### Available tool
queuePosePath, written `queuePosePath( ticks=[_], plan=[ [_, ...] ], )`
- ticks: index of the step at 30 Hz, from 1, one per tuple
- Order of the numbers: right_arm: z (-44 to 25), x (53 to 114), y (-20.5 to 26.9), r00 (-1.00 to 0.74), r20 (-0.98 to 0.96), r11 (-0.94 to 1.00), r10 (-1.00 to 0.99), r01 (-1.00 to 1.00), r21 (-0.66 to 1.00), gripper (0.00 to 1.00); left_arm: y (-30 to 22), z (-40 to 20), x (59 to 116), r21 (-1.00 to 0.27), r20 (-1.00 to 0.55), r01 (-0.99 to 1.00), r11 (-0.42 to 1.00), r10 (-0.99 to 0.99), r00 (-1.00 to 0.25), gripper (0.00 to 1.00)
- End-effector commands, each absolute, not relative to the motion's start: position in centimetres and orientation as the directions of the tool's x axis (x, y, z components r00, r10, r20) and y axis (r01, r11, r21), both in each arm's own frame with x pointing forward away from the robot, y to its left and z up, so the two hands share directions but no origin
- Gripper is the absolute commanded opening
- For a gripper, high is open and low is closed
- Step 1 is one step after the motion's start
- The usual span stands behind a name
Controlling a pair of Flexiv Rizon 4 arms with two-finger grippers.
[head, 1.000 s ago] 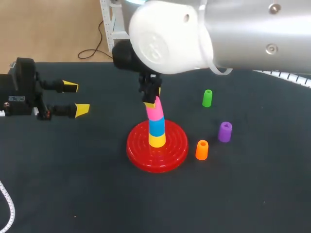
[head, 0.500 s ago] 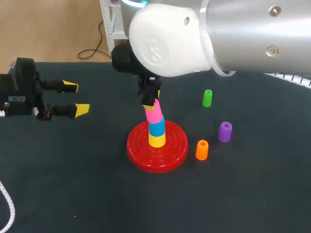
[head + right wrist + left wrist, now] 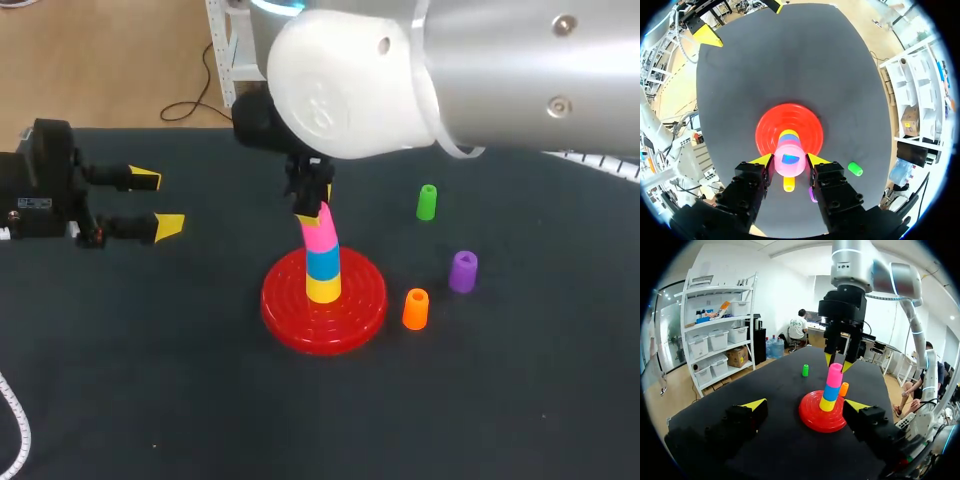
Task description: Pick up and stack the cylinders on the red base in this order: pink,purple,orange,green
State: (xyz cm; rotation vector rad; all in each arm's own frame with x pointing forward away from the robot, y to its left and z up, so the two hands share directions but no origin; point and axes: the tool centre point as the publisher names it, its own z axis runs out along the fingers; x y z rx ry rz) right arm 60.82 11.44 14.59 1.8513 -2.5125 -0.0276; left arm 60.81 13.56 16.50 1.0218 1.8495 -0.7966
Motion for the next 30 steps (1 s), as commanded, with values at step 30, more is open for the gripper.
queuePosePath(
  ticks=[30],
  plan=[
    [13.3,59.5,10.3,-0.379,-0.073,0.381,-0.922,-0.925,-0.006,0.0,13.5,16.3,60.8,-0.118,-0.898,0.878,0.464,0.327,-0.294,1.0]
  ],
)
